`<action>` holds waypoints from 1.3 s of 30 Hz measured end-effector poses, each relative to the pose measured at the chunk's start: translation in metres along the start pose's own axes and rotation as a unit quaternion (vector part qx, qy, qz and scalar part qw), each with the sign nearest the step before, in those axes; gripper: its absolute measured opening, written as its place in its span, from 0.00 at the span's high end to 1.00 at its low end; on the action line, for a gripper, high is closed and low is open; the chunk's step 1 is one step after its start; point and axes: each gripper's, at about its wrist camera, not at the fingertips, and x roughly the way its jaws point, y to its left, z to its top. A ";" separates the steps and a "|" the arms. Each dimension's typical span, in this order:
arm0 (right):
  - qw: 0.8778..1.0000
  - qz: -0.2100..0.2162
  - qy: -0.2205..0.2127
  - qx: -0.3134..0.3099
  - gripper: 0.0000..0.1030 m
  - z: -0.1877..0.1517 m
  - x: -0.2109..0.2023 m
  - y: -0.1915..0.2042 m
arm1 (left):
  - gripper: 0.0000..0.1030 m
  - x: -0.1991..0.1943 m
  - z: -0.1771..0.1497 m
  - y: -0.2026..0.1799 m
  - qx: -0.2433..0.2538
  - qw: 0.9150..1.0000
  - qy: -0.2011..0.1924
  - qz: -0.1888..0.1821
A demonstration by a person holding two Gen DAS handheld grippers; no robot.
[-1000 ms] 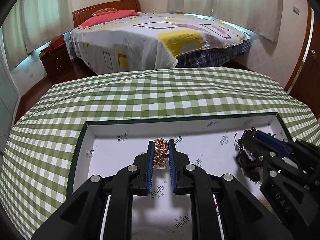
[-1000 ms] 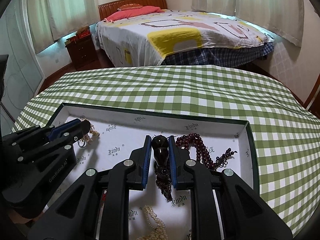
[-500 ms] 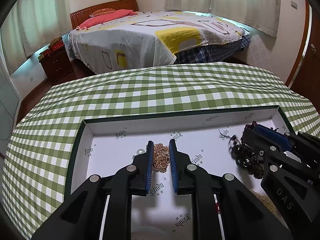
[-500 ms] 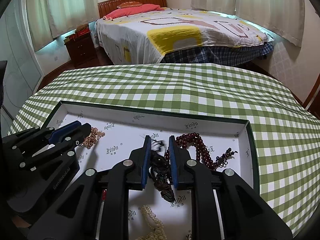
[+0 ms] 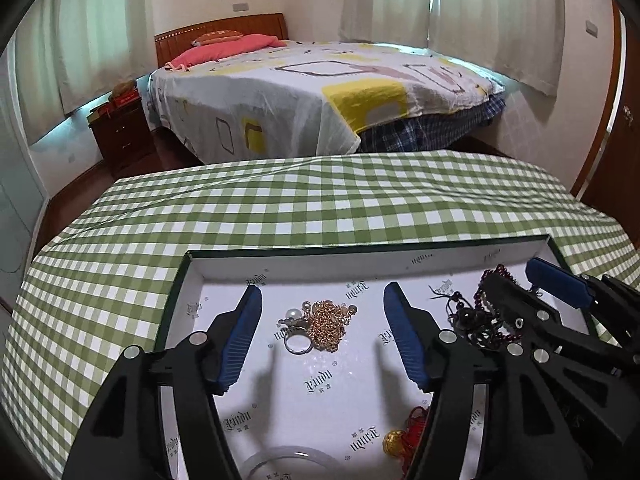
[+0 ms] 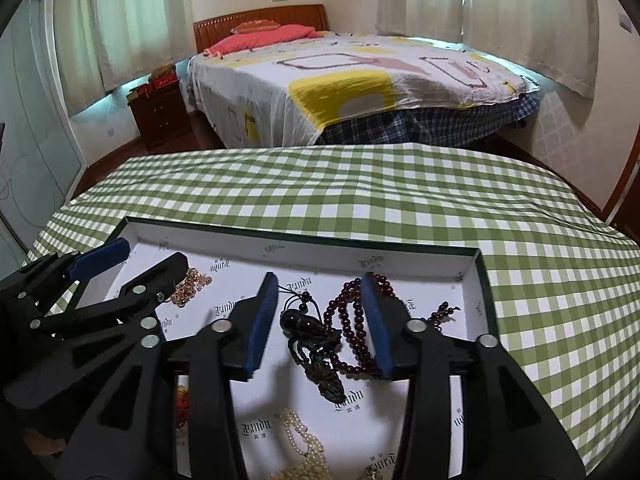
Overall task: Organize jewelry
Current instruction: 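Withdraw both tools toward the red flower charm and the pearl brooch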
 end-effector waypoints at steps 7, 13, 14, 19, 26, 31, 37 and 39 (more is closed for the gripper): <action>1.000 0.001 -0.016 -0.002 0.52 0.000 -0.024 0.000 | 0.38 -0.020 -0.002 0.001 -0.009 1.000 -0.014 -0.005; 1.000 0.001 -0.031 -0.001 0.48 -0.008 -0.054 -0.002 | 0.37 -0.045 -0.009 -0.003 -0.007 1.000 -0.027 -0.012; 1.000 0.001 -0.032 -0.001 0.48 -0.010 -0.060 -0.003 | 0.37 -0.048 -0.010 -0.003 -0.008 0.999 -0.029 -0.014; 0.999 0.000 -0.039 -0.001 0.48 -0.026 -0.088 -0.002 | 0.37 -0.077 -0.024 -0.007 -0.008 0.999 -0.040 -0.023; 0.999 -0.003 -0.043 0.002 0.48 -0.055 -0.123 -0.002 | 0.37 -0.110 -0.052 -0.017 0.001 0.998 -0.052 -0.027; 0.999 -0.008 -0.050 0.008 0.48 -0.074 -0.143 -0.004 | 0.37 -0.127 -0.072 -0.021 -0.002 0.998 -0.052 -0.029; 0.999 -0.013 -0.048 0.015 0.48 -0.096 -0.162 -0.012 | 0.37 -0.139 -0.095 -0.016 -0.008 0.999 -0.040 -0.027; 0.999 -0.016 -0.048 0.017 0.48 -0.101 -0.167 -0.016 | 0.36 -0.141 -0.105 -0.014 -0.010 0.999 -0.035 -0.027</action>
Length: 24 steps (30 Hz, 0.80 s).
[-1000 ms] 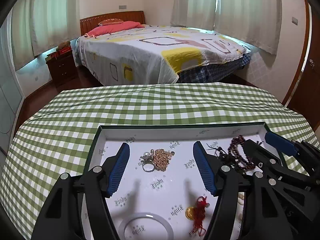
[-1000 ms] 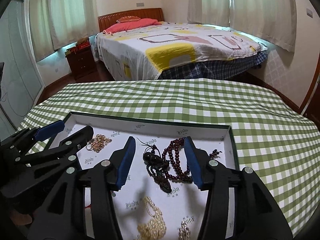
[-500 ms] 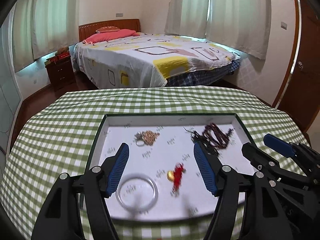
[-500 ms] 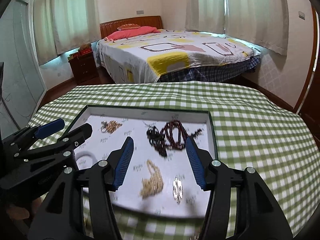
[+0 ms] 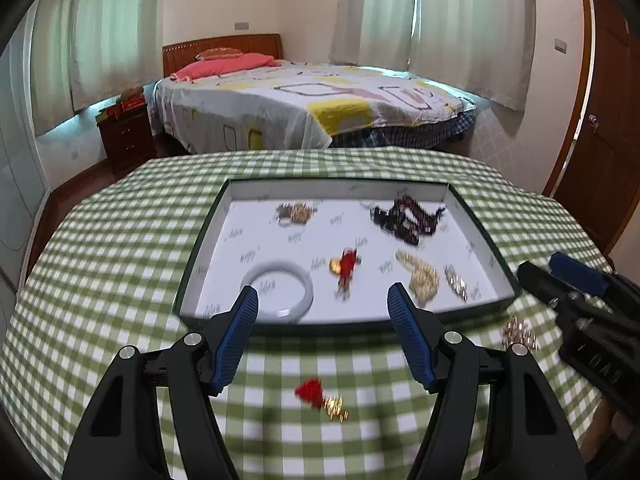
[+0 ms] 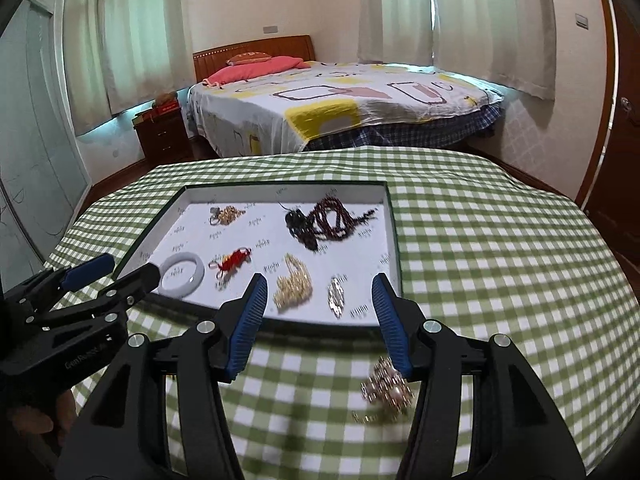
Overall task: Organize jewelry
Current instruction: 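Withdraw both tools toward the red flower charm and the pearl brooch, then grasp the red flower charm with the left tool while the right tool grasps the pearl brooch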
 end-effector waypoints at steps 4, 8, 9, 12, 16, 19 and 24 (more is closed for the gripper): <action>1.000 -0.007 0.005 0.001 0.48 -0.012 -0.008 -0.007 | 0.37 -0.003 -0.016 0.003 0.001 1.000 0.012 0.003; 1.000 -0.011 0.013 0.007 0.48 -0.022 -0.011 -0.014 | 0.37 -0.001 -0.029 0.005 0.003 1.000 0.024 0.008; 1.000 -0.012 0.015 0.009 0.48 -0.025 -0.012 -0.017 | 0.37 0.000 -0.032 0.006 0.003 1.000 0.027 0.009; 1.000 -0.016 0.019 0.013 0.48 -0.032 -0.013 -0.021 | 0.37 0.003 -0.039 0.004 0.005 0.999 0.034 0.010; 0.999 -0.016 0.027 0.021 0.48 -0.038 -0.011 -0.026 | 0.37 0.011 -0.045 0.002 0.012 0.999 0.042 0.009; 0.999 -0.016 0.030 0.024 0.48 -0.040 -0.009 -0.027 | 0.37 0.019 -0.051 0.001 0.015 0.998 0.054 0.008; 0.999 -0.014 0.033 0.025 0.48 -0.042 -0.006 -0.027 | 0.38 0.029 -0.059 0.001 0.020 0.997 0.069 0.006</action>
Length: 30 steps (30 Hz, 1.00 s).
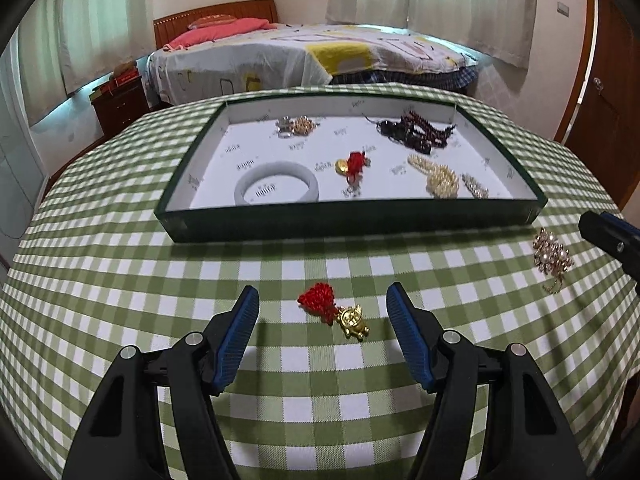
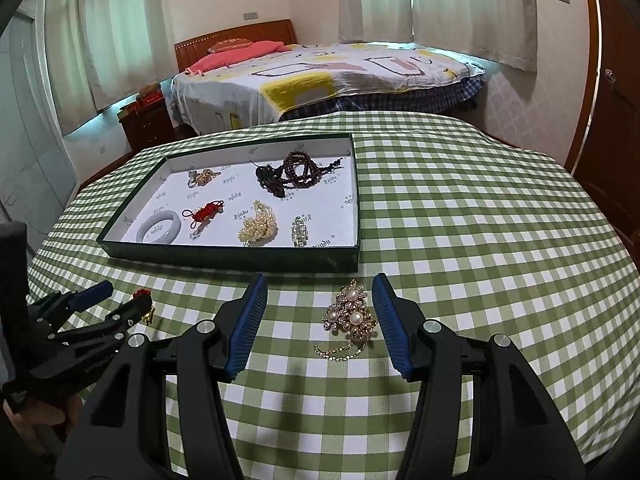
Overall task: Organize jewelry
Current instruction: 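Grasp the red flower charm with the left tool while the right tool grasps the pearl brooch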
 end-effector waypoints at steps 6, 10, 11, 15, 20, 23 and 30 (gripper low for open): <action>1.000 0.000 0.005 0.000 0.48 -0.002 0.006 0.000 | 0.55 0.009 -0.005 0.001 0.000 1.000 0.015 -0.007; 1.000 0.001 0.007 0.002 0.48 -0.002 0.007 0.000 | 0.65 0.006 -0.007 0.004 0.010 1.000 0.014 -0.009; 1.000 0.001 0.007 0.002 0.48 -0.003 0.007 0.000 | 0.68 0.006 -0.007 0.005 0.012 1.000 0.014 -0.009; 1.000 0.001 0.008 0.003 0.48 -0.004 0.008 -0.001 | 0.76 0.003 -0.011 0.007 0.023 1.000 0.013 -0.006; 1.000 0.000 0.009 0.001 0.48 -0.004 0.009 -0.001 | 0.84 0.002 -0.012 0.010 0.032 0.999 0.010 -0.004; 1.000 -0.002 0.010 0.002 0.48 -0.005 0.010 -0.002 | 0.85 0.001 -0.013 0.010 0.035 0.999 0.009 -0.005; 1.000 -0.012 0.018 0.007 0.48 -0.007 0.018 -0.009 | 0.86 -0.005 -0.012 0.014 0.033 0.999 0.000 -0.008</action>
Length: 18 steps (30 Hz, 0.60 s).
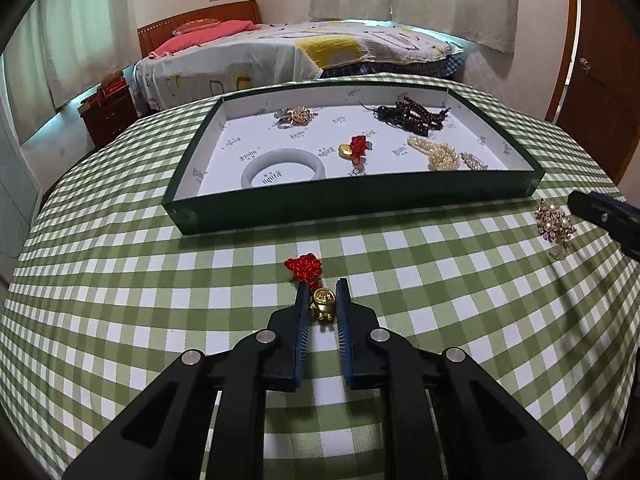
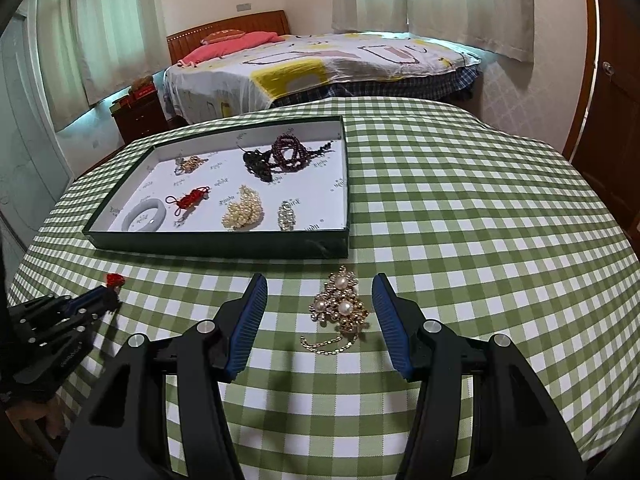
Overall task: Organize jewelry
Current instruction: 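Grasp the red flower charm with the left tool while the right tool grasps the pearl brooch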
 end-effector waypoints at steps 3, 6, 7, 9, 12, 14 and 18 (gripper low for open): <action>1.000 -0.006 0.005 0.001 0.48 0.000 0.005 -0.002 | 0.86 -0.003 0.001 0.002 -0.004 1.000 -0.004 -0.002; 1.000 -0.010 0.010 0.003 0.48 0.000 0.012 -0.003 | 0.86 -0.004 0.003 0.006 -0.007 1.000 -0.006 -0.004; 1.000 -0.011 0.013 0.004 0.48 0.000 0.015 -0.004 | 0.86 -0.004 0.003 0.007 -0.009 1.000 -0.006 -0.003; 1.000 -0.012 0.018 0.007 0.48 0.000 0.021 -0.005 | 0.86 -0.004 0.003 0.009 -0.010 1.000 -0.006 -0.004; 0.999 -0.016 0.030 0.011 0.48 0.000 0.030 -0.009 | 0.86 -0.003 0.003 0.011 -0.012 1.000 -0.004 -0.004; 0.999 -0.017 0.037 0.014 0.48 -0.001 0.036 -0.012 | 0.86 -0.002 0.002 0.011 -0.013 1.000 -0.003 -0.004; 0.999 -0.012 0.047 0.020 0.48 -0.005 0.043 -0.014 | 0.86 0.001 0.002 0.013 -0.015 1.000 -0.001 -0.004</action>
